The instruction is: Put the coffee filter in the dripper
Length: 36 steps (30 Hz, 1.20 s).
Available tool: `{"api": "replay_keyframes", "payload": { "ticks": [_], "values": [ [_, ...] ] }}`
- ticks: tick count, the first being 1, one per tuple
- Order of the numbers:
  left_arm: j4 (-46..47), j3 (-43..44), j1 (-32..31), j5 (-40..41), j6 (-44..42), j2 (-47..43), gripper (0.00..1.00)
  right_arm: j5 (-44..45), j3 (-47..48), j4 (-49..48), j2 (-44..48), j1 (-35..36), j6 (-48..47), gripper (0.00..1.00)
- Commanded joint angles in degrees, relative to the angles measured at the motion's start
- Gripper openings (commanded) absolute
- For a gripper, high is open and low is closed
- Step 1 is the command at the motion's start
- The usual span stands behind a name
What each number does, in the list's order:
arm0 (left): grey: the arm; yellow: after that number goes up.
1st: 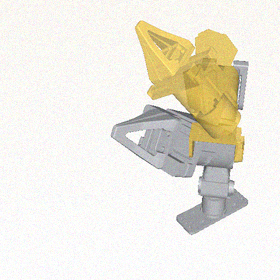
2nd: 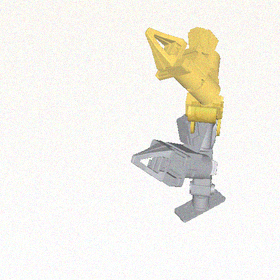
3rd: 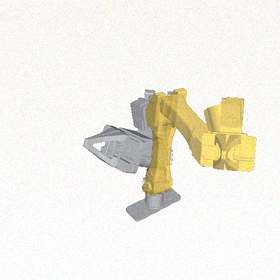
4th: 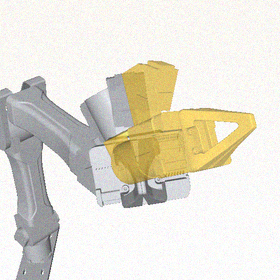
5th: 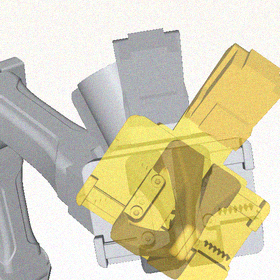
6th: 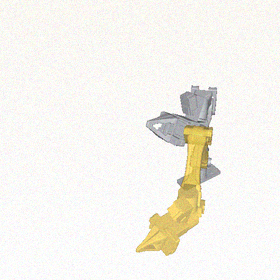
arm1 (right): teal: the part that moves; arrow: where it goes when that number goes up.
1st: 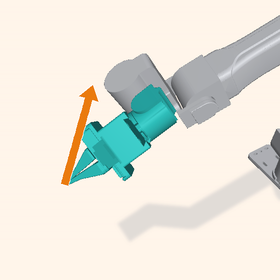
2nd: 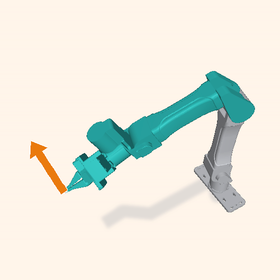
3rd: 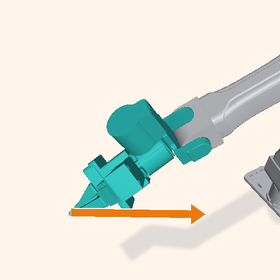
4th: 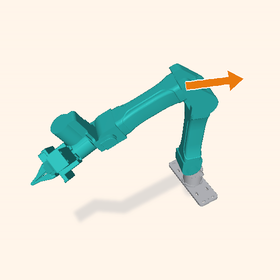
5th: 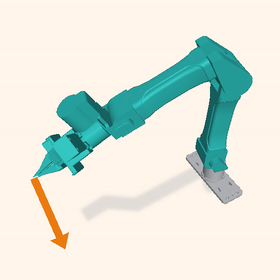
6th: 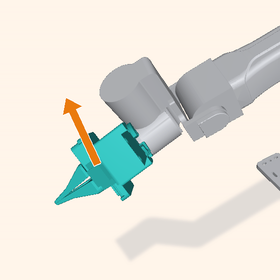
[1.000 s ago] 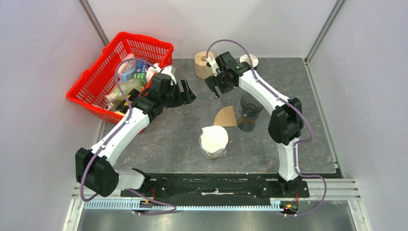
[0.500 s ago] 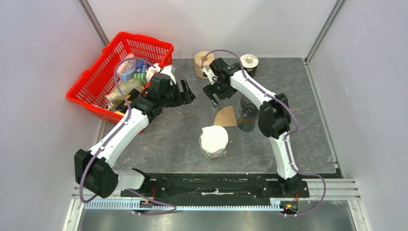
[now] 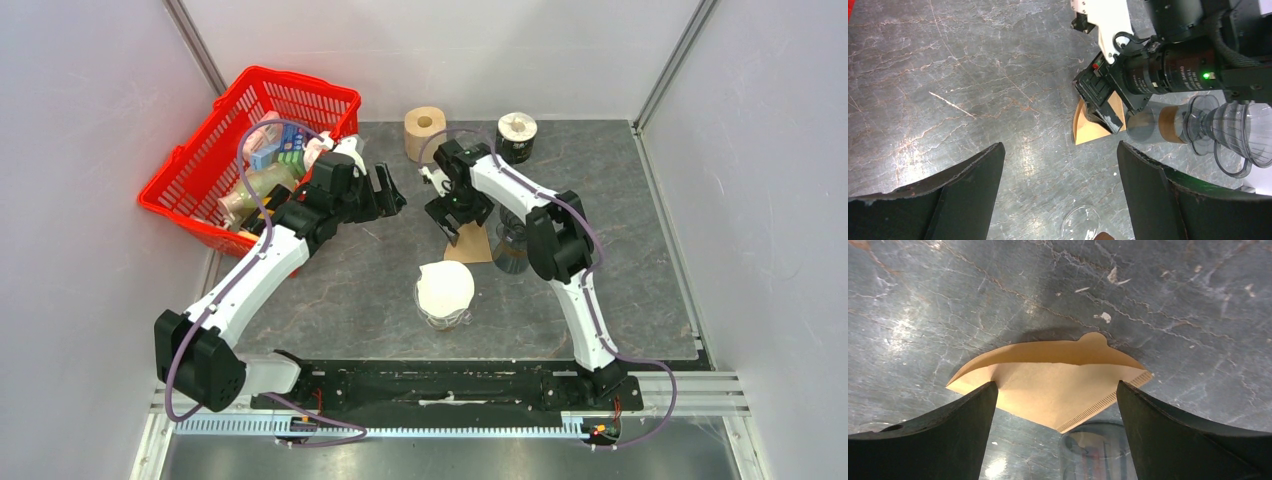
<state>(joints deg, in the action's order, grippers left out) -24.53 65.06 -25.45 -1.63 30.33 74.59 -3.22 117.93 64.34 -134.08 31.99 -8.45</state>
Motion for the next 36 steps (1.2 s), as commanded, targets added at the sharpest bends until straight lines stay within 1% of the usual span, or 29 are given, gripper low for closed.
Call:
{"api": "replay_keyframes", "payload": {
  "ticks": [1, 4, 10, 12, 16, 19, 22, 24, 25, 29, 30, 31, 33, 34, 36],
  "values": [
    [0.9, 0.0, 0.3, 0.1, -2.1, -0.1, 0.89, -1.3, -0.1, 2.2, -1.6, -0.1, -1.6, 0.97],
    [1.0, 0.0, 0.3, 0.1, -2.0, -0.3, 0.89, -1.7, -0.5, 2.1, -2.1, -0.1, -1.5, 0.94],
    [0.9, -0.2, 0.3, 0.6, -2.0, -0.9, 0.89, -1.7, -1.0, 1.2, -2.7, -0.5, -0.7, 0.78],
    [0.9, -0.4, 0.3, 0.9, -1.9, -1.1, 0.88, -1.5, -1.7, 0.6, -2.5, -0.5, -0.4, 0.74],
    [0.9, -0.5, 0.3, 0.7, -1.9, -1.3, 0.88, -0.8, -3.7, -0.9, -2.5, -0.6, 0.9, 0.71],
    [0.9, -0.5, 0.3, 0.8, -2.0, -1.6, 0.88, -1.5, -5.3, -2.4, -2.7, -0.6, 1.9, 0.67],
    [0.8, -0.5, 0.3, 0.9, -2.0, -1.7, 0.88, -2.5, -6.3, -3.6, -2.6, -0.5, 3.2, 0.58],
    [0.7, -0.6, 0.3, 1.1, -1.9, -1.9, 0.87, -2.4, -7.1, -5.1, -2.3, -0.5, 4.7, 0.45],
    [0.7, -0.6, 0.3, 1.2, -1.8, -2.0, 0.88, -2.3, -7.8, -5.9, -2.1, -0.5, 5.3, 0.41],
    [0.7, -0.8, 0.3, 1.4, -1.8, -2.6, 0.87, -0.5, -10.5, -9.4, -1.1, -0.4, 8.4, 0.30],
    [0.7, -0.8, 0.3, 1.4, -1.8, -2.7, 0.87, 0.1, -11.4, -10.6, -0.8, -0.4, 10.9, 0.28],
    [0.7, -0.9, 0.3, 1.4, -1.8, -2.9, 0.87, 1.0, -12.1, -11.4, -0.6, -0.1, 12.0, 0.27],
    [0.7, -1.0, 0.3, 1.4, -1.9, -3.0, 0.87, 2.8, -13.1, -12.1, -0.2, 0.8, 13.0, 0.32],
    [0.7, -1.1, 0.3, 1.4, -2.0, -3.1, 0.87, 5.0, -13.4, -12.5, 0.2, 1.2, 13.5, 0.33],
    [0.7, -1.1, 0.3, 1.4, -2.0, -3.1, 0.87, 6.4, -13.9, -13.7, 1.7, 1.7, 14.2, 0.35]
  ]
}}
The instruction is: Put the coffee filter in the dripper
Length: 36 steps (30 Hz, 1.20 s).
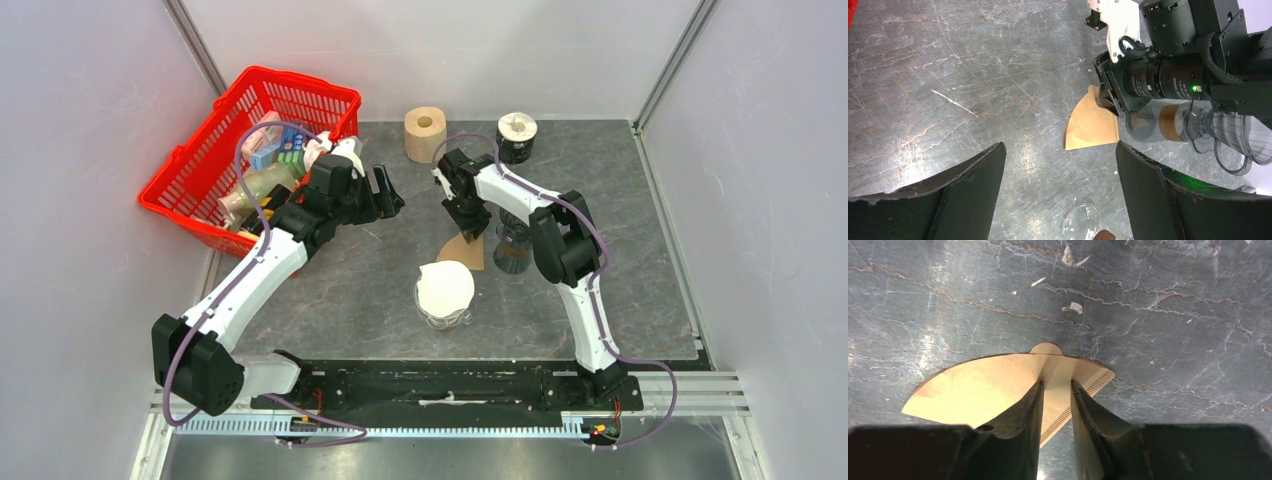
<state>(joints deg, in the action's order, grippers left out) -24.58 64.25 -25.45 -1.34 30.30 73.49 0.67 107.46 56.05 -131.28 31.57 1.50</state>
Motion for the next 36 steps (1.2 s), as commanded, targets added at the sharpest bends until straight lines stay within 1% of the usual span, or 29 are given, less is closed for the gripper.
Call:
{"api": "replay_keyframes", "payload": {
  "ticks": [1, 2, 4, 7, 8, 9, 12, 15, 20, 25, 29, 32, 34, 36],
  "values": [
    [0.8, -0.3, 0.3, 1.1, -2.0, -2.0, 0.87, 3.0, -3.2, -5.6, -0.2, 2.3, 4.5, 0.37],
    [0.8, -0.3, 0.3, 1.1, -1.9, -1.9, 0.87, 4.1, -3.2, -6.1, 1.1, 2.4, 5.1, 0.41],
    [0.8, -0.3, 0.3, 1.2, -1.9, -1.9, 0.87, 5.8, -3.1, -7.0, 3.6, 2.4, 6.2, 0.44],
    [0.8, -0.3, 0.3, 1.1, -1.9, -1.9, 0.87, 6.6, -3.4, -7.8, 6.1, 2.4, 7.3, 0.59],
    [0.7, -0.3, 0.3, 1.1, -2.0, -1.9, 0.87, 6.2, -3.6, -7.8, 6.4, 2.4, 7.6, 0.65],
    [0.8, -0.3, 0.3, 1.1, -2.0, -2.0, 0.87, 6.1, -3.8, -7.7, 6.5, 2.4, 8.1, 0.69],
    [0.9, -0.3, 0.3, 1.1, -2.0, -1.9, 0.87, 5.4, -5.2, -7.8, 6.6, 2.4, 8.9, 0.74],
    [1.0, -0.2, 0.3, 1.2, -2.1, -1.7, 0.87, 3.4, -5.8, -8.1, 5.8, 2.4, 9.2, 0.74],
    [0.9, -0.1, 0.3, 1.1, -2.2, -1.9, 0.87, 1.0, -5.8, -7.6, 3.2, 2.4, 11.0, 0.69],
    [0.9, -0.3, 0.3, 2.6, -2.2, -2.2, 0.87, 0.3, -6.6, -8.0, 2.2, 2.5, 12.4, 0.53],
    [0.8, -0.3, 0.3, 2.8, -2.2, -2.3, 0.87, -0.5, -8.4, -10.7, 2.6, 2.7, 13.3, 0.37],
    [0.7, -0.3, 0.3, 3.1, -2.1, -2.4, 0.87, -0.5, -9.2, -12.6, 3.5, 3.2, 13.6, 0.27],
    [0.7, -0.4, 0.3, 3.1, -2.1, -2.5, 0.87, 0.2, -8.7, -12.7, 4.4, 3.3, 13.6, 0.23],
    [0.7, -0.3, 0.3, 3.0, -2.3, -2.6, 0.87, 0.6, -8.4, -13.1, 6.7, 3.3, 12.7, 0.21]
  ]
}}
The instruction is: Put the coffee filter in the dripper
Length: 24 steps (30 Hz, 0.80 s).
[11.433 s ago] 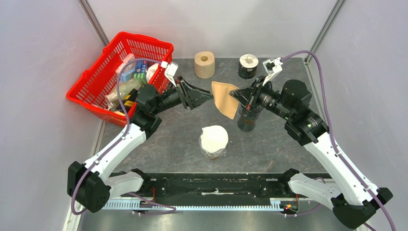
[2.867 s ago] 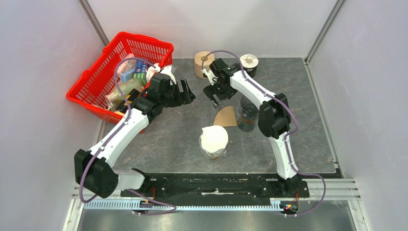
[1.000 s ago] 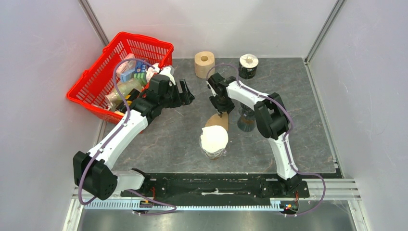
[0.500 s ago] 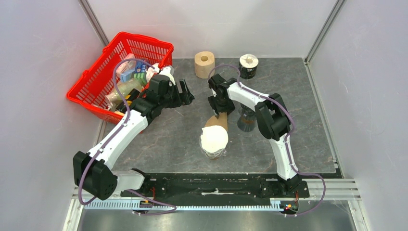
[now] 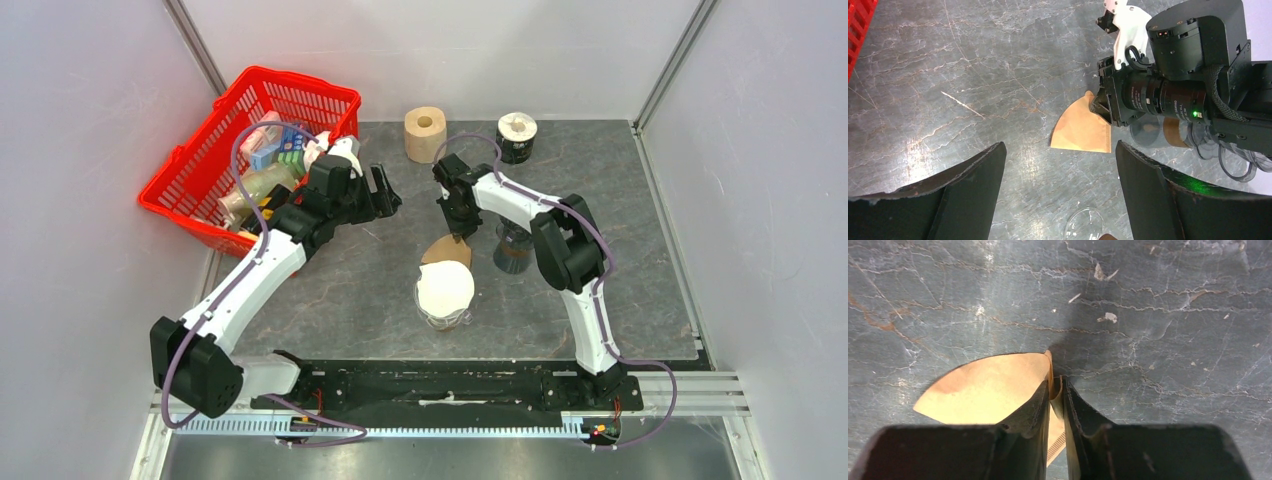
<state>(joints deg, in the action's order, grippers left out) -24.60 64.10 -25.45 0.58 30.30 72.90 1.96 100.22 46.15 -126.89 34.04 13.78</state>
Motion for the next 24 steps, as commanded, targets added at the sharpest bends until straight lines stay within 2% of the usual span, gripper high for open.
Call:
{"api": "replay_keyframes", "payload": {
  "ticks": [1, 5, 9, 13, 16, 20, 24],
  "values": [
    [0.7, -0.2, 0.3, 1.0, -2.3, -2.1, 0.87, -0.6, -0.9, -3.6, 3.7, 0.8, -0.3, 0.18],
    [1.1, -0.2, 0.3, -0.3, -2.4, -2.9, 0.87, 0.8, -2.5, -8.4, 12.4, 0.8, -1.9, 0.12],
    [2.1, 0.0, 0.4, -2.7, -2.6, -4.6, 0.87, 1.8, -4.9, -14.2, 22.3, 0.8, -2.6, 0.10],
    [5.4, -1.1, 0.4, -6.3, -2.4, -8.0, 0.87, 6.7, -9.8, -20.2, 32.6, 0.8, 0.2, 0.09],
    [13.2, -4.2, 0.3, -13.9, 1.2, -10.7, 0.88, 8.1, -17.6, -28.6, 41.2, 0.8, 5.8, 0.09],
    [31.6, -9.2, 0.1, -26.4, 13.0, -10.6, 0.89, 10.6, -28.3, -41.1, 50.5, 1.4, 11.8, 0.10],
    [40.9, -9.5, -1.8, -29.0, 18.3, -8.0, 0.90, 15.6, -32.9, -48.1, 54.2, 4.5, 13.1, 0.10]
  ]
}}
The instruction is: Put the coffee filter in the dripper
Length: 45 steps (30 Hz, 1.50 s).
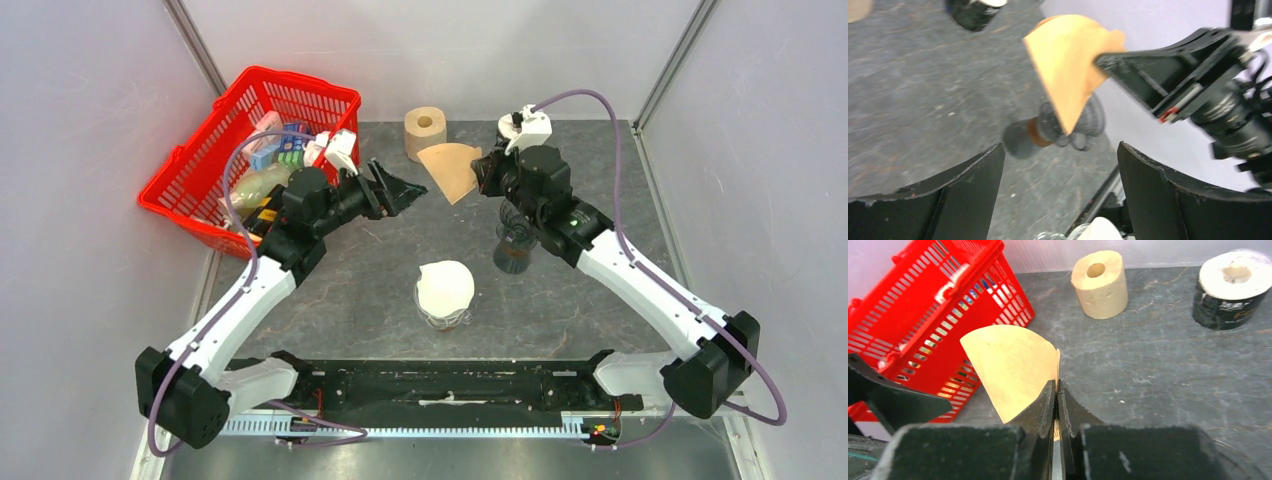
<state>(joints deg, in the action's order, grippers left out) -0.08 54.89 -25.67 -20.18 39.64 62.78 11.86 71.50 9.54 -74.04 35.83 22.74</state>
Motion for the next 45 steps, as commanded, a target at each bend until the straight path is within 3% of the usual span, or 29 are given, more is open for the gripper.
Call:
{"api": "replay_keyframes", "payload": {
  "ticks": [1, 10, 17, 25, 29, 37, 45],
  "values": [
    [16.4, 0.4, -2.5, -7.9, 8.5, 2.9, 0.90, 6.3, -5.0, -13.0, 2.1, 3.3, 4.6, 0.10],
    [13.3, 3.3, -6.5, -5.7, 4.0, 6.3, 0.87, 9.3, -9.4, -16.0, 8.2, 4.7, 12.1, 0.11],
    [13.5, 3.8, -7.7, -4.2, 2.9, 6.6, 0.75, 5.9, -12.3, -19.1, 10.2, 4.7, 17.0, 0.11],
    [17.5, 3.5, -7.7, -6.2, 3.8, 7.2, 0.45, 4.6, -16.4, -18.0, 13.0, 4.9, 21.9, 0.12],
    [19.1, 3.6, -7.7, -9.0, 4.7, 8.4, 0.35, 4.4, -19.0, -21.6, 13.9, 4.8, 23.8, 0.12],
    [19.3, 3.3, -7.8, -8.5, 4.7, 9.2, 0.35, 3.8, -21.0, -25.3, 15.2, 4.9, 24.4, 0.12],
    [18.1, 2.9, -7.7, -8.6, 4.7, 7.4, 0.35, 2.6, -21.8, -23.2, 17.7, 4.9, 22.6, 0.22]
  ]
}}
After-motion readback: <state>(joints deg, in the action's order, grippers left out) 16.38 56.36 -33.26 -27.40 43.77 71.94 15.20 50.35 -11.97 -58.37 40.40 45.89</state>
